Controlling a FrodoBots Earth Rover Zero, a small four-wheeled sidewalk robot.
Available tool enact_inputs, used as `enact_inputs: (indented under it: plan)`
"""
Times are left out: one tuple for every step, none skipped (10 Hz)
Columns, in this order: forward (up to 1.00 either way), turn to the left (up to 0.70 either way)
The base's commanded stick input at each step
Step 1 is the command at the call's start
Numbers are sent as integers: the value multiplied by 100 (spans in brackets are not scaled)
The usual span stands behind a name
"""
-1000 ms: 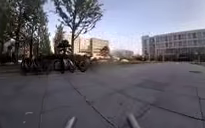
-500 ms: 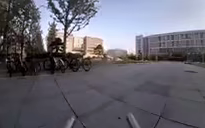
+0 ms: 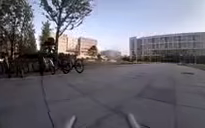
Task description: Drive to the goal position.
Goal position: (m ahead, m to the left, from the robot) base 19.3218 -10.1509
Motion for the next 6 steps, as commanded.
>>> enact_inputs:
  plan:
    - [70,-14]
    - [70,-14]
    - [70,-14]
    - [70,-14]
    - [70,-14]
    - [70,-14]
